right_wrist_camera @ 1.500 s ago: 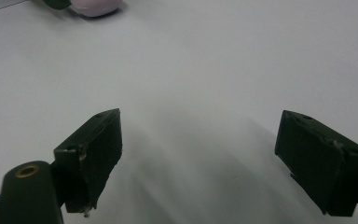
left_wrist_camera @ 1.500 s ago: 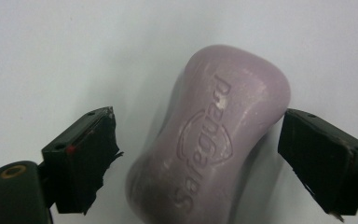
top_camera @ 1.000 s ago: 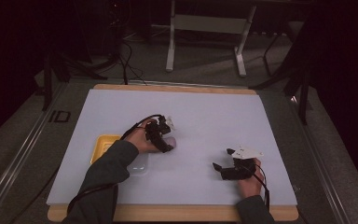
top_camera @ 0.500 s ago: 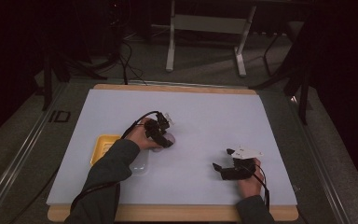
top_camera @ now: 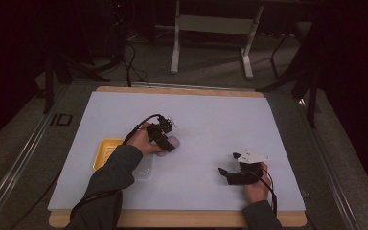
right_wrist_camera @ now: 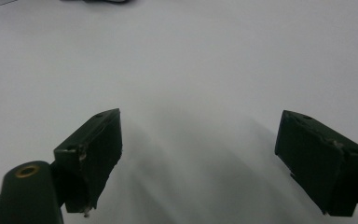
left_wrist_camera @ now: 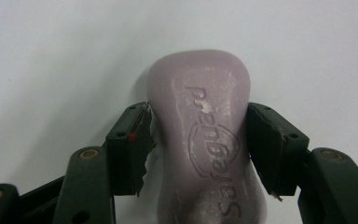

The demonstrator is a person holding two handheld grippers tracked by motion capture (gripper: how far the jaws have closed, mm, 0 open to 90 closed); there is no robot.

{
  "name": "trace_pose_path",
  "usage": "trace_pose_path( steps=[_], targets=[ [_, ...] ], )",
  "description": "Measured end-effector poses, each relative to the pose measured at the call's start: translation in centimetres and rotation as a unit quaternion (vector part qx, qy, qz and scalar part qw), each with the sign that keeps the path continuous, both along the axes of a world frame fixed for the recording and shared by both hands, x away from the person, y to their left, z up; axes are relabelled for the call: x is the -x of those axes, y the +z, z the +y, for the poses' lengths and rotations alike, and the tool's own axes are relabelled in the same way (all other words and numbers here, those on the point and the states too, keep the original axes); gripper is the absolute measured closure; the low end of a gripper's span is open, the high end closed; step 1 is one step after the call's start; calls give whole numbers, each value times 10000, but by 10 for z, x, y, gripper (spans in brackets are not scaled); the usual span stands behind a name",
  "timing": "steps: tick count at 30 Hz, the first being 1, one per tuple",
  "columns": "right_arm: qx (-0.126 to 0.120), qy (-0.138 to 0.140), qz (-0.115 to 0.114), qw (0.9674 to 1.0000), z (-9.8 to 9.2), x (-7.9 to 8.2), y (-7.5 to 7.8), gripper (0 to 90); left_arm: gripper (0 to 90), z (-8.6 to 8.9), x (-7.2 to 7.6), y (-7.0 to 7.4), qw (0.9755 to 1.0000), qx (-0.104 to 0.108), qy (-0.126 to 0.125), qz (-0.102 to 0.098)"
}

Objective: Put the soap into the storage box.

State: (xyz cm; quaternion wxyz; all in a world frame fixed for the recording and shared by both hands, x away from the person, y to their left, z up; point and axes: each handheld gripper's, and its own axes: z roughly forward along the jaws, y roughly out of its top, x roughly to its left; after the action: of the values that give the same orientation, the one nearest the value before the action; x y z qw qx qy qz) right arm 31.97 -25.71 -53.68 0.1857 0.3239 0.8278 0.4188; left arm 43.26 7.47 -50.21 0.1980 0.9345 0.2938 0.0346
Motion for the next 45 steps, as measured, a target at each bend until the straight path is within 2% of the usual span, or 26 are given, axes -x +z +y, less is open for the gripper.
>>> trace_pose_path(
  steps=[2,5,14,22,28,38,45],
  targets=[
    [0,-1,1,10000,0,0,0,144,434,0,0,0,10000,0,0,0],
    [4,3,4,10000,0,0,0,144,443,-3,1,-1,9999,-146,2,5],
    [10,5,4,10000,0,0,0,144,453,-4,0,-1,9995,-270,-24,137],
    [22,11,6,10000,0,0,0,144,461,-11,1,-1,9984,-561,-39,114],
    [35,17,7,10000,1,0,0,144,464,-11,1,-1,9983,-563,-29,134],
    [46,31,23,10000,1,0,0,144,491,-17,-4,2,9963,-808,-8,281],
    [36,36,23,10000,1,0,0,144,497,-23,-3,3,9946,-1005,-49,236]
  ],
)
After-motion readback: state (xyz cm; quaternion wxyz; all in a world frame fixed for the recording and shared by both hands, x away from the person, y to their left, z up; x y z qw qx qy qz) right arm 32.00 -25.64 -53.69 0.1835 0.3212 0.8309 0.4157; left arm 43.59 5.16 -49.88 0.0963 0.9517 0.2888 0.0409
